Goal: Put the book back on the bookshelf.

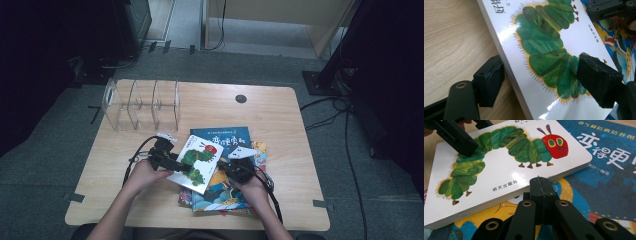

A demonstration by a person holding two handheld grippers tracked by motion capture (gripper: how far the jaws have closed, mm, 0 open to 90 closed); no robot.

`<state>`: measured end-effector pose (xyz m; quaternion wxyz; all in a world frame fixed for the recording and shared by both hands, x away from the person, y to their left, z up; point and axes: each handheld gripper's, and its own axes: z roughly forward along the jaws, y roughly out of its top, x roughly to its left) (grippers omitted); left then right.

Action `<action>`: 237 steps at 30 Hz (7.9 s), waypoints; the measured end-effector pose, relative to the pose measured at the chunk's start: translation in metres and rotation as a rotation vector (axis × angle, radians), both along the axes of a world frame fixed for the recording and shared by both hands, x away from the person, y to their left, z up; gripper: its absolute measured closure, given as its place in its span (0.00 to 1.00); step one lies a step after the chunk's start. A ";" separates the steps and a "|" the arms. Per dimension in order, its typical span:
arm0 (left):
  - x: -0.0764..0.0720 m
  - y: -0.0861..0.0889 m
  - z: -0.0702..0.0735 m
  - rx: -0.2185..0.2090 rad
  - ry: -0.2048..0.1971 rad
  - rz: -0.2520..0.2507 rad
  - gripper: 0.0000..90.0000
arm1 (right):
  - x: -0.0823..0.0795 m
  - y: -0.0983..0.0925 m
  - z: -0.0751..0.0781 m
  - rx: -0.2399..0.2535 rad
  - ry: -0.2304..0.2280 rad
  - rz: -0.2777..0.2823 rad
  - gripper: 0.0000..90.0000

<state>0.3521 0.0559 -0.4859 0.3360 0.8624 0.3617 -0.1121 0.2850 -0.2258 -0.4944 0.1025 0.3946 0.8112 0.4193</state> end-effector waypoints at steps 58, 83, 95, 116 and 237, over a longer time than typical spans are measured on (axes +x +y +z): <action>0.023 0.011 0.126 0.323 -0.028 -0.035 0.87 | -0.002 0.016 0.000 -0.098 -0.098 0.121 0.52; 0.039 0.050 0.140 0.381 -0.003 0.109 0.87 | -0.001 0.016 0.000 -0.094 -0.092 0.118 0.49; 0.055 0.058 0.171 0.386 -0.001 0.164 0.87 | -0.001 0.016 0.000 -0.096 -0.092 0.116 0.49; 0.098 0.052 0.209 0.402 -0.027 0.220 0.87 | -0.002 0.017 0.000 -0.100 -0.098 0.130 0.46; 0.194 0.011 0.125 0.466 0.152 0.442 0.85 | -0.001 0.017 0.000 -0.100 -0.093 0.134 0.45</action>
